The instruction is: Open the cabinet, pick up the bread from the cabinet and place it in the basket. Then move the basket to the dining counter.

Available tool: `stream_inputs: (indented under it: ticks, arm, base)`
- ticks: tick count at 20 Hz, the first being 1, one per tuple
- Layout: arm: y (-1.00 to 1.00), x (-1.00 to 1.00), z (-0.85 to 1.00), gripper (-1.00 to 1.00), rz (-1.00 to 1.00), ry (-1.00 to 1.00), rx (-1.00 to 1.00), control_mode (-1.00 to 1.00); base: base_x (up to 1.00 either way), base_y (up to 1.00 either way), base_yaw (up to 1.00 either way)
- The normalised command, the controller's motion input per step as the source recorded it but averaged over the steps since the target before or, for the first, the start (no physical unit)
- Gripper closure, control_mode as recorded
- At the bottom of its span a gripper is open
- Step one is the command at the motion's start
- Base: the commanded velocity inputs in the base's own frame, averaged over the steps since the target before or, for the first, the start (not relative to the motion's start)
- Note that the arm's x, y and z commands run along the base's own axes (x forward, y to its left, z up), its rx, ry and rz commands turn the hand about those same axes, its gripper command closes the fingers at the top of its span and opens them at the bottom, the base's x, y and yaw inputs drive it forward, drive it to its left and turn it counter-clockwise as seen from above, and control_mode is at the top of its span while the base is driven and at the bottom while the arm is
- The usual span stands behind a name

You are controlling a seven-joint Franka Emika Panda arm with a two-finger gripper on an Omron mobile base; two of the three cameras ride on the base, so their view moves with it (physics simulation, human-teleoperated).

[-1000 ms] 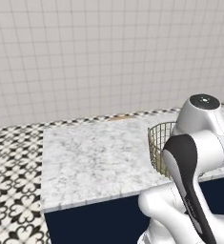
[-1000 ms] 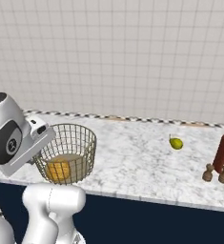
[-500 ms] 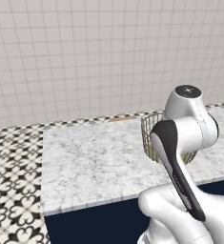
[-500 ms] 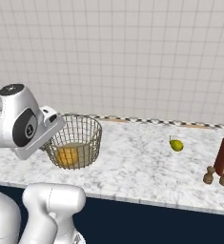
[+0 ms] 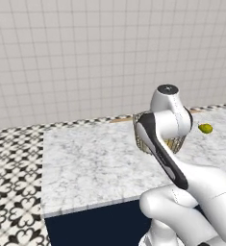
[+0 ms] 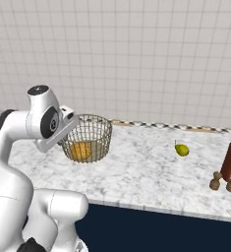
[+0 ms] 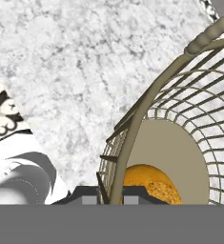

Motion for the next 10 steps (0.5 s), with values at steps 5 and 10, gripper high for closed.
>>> stream_inputs:
  ticks: [5,10]
  arm:
    - [0.0,0.34,-0.64,1.0,0.0,0.0,0.0,-1.0]
    - [0.0,0.21,-0.71,1.0,0.0,-0.01,0.0,-1.0]
  base:
    - [0.0,0.0,0.0]
    - [0.0,0.0,0.0]
